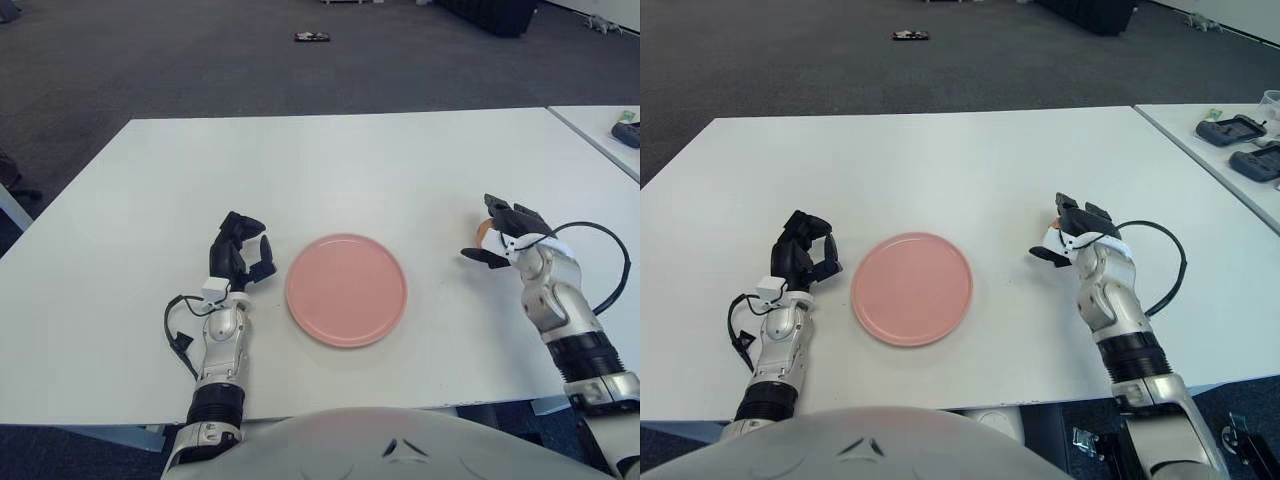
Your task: Put the apple into the plate.
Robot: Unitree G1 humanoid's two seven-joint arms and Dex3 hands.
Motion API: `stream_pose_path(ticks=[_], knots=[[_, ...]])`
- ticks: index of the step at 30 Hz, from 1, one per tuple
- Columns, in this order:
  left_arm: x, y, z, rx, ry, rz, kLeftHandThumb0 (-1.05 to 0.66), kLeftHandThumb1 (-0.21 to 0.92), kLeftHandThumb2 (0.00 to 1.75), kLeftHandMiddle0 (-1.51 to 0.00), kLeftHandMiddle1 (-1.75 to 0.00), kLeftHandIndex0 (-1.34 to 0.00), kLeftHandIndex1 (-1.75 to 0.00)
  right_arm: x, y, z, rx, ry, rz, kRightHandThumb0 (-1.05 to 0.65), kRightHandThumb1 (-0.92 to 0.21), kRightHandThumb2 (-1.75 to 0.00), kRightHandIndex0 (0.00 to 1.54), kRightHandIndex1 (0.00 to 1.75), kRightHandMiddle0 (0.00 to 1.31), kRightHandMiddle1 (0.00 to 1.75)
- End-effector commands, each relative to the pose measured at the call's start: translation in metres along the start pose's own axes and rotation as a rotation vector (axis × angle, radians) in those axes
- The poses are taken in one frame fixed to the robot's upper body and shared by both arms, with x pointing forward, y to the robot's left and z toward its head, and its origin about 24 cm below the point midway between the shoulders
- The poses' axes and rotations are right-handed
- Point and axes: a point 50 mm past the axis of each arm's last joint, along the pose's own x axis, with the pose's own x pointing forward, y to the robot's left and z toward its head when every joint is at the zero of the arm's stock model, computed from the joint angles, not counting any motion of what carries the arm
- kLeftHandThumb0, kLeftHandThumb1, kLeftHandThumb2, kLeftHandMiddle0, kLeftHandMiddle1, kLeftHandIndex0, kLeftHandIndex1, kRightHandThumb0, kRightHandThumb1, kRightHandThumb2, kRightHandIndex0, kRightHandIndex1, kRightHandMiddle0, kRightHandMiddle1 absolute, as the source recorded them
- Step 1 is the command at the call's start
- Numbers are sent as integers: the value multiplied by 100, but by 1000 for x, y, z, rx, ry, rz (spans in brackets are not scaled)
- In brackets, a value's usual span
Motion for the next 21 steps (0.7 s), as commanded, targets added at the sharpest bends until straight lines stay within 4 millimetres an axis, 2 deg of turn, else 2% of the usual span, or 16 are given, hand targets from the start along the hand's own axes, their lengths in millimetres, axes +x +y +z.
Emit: stream_pose_path(ticks=[1, 6, 12, 14, 16, 21], knots=[[-12, 7, -12, 3, 65, 36, -48, 32, 132, -105, -175, -61, -175, 0, 43, -10, 36, 28, 155, -105, -74, -59, 0, 0, 0, 0], [-12, 8, -12, 13, 69, 41, -48, 32, 132, -105, -175, -61, -175, 3, 46, -12, 56, 9, 121, -105, -72, -63, 0, 0, 0, 5], [-12, 8, -12, 31, 71, 46, -48, 32, 132, -106, -175, -61, -175, 8, 48, -15, 70, 1, 95, -101, -68, -69, 3, 2, 0, 37], [-12, 8, -12, 32, 69, 45, -48, 32, 132, -106, -175, -61, -175, 10, 49, -18, 76, 2, 92, -99, -66, -71, 1, 11, 0, 45], [-12, 8, -12, 32, 65, 44, -48, 32, 132, -107, -175, -61, -175, 13, 50, -20, 84, 6, 93, -96, -63, -74, 0, 28, 0, 66], [-12, 9, -11, 27, 58, 43, -48, 32, 132, -108, -175, -61, -175, 15, 51, -23, 100, 23, 110, -90, -56, -79, 0, 48, 0, 89]])
